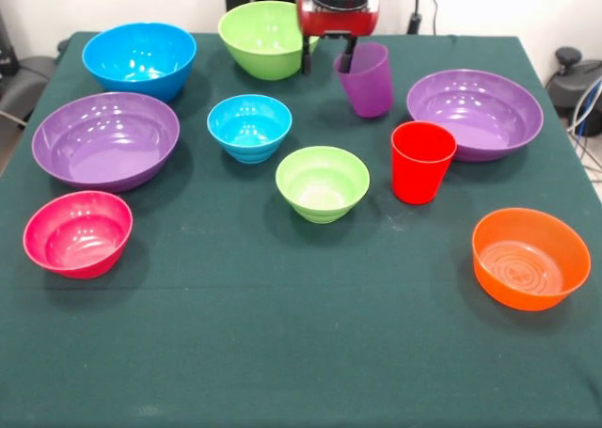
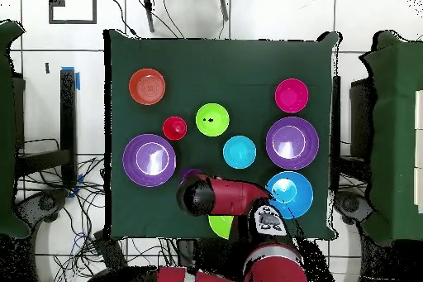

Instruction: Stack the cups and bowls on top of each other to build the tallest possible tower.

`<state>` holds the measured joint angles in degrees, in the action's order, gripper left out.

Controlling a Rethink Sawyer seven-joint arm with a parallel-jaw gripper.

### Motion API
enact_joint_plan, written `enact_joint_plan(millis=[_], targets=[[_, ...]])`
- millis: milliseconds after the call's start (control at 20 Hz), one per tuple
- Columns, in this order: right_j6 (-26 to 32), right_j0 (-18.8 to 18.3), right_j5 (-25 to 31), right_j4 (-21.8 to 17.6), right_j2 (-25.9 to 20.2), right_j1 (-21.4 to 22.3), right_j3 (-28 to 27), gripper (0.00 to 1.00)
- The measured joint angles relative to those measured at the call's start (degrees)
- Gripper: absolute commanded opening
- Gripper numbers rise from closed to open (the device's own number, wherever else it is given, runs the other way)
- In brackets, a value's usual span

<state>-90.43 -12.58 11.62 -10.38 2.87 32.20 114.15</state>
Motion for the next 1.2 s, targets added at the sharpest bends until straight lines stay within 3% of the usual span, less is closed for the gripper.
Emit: enact_joint_plan(millis=[650, 1200], targets=[[0.0, -0.6, -2.1, -0.2, -1.3, -3.1, 0.4, 1.00], [0.0, -0.5, -5.5, -0.2, -3.7, -3.4, 2.0, 1.00]])
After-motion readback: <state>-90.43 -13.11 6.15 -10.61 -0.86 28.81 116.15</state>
